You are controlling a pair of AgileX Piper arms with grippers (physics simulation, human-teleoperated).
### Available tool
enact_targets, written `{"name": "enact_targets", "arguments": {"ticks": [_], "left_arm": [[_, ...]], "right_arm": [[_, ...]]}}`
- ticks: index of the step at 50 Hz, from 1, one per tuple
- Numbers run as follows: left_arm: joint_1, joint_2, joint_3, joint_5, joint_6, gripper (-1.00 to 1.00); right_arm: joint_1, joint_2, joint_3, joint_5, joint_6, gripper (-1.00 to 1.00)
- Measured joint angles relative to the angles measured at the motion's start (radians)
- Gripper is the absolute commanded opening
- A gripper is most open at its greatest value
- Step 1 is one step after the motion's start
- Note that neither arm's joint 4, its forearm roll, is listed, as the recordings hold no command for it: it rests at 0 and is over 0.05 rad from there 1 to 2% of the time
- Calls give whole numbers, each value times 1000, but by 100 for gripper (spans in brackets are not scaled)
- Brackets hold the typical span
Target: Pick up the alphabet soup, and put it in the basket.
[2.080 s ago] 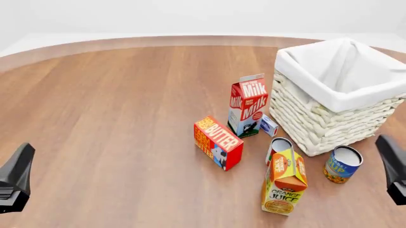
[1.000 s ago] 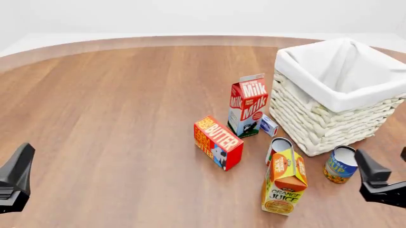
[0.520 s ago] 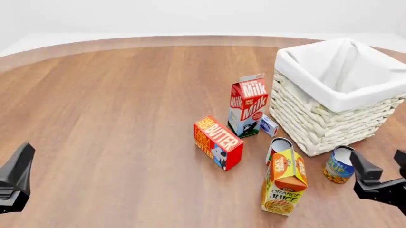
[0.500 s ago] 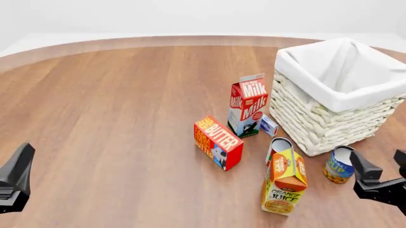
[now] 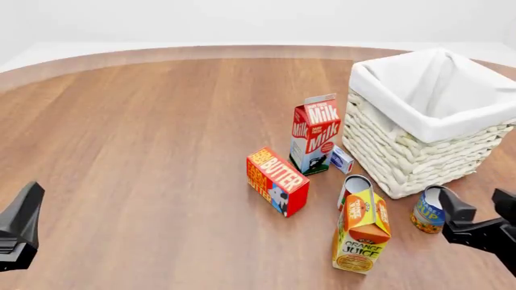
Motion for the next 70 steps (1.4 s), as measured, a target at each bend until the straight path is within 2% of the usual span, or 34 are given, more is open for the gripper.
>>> {"name": "enact_targets", "arguments": {"ticks": [30, 46, 70], "left_arm": [[0, 0, 0, 0, 0, 100], [0, 0, 0, 0, 0, 100], [0, 0, 0, 0, 0, 100]], "right_arm": [[-24, 270, 0, -206, 10, 100], [-22, 348, 0, -265, 26, 100], [-20, 644, 0, -523, 32, 100]]}}
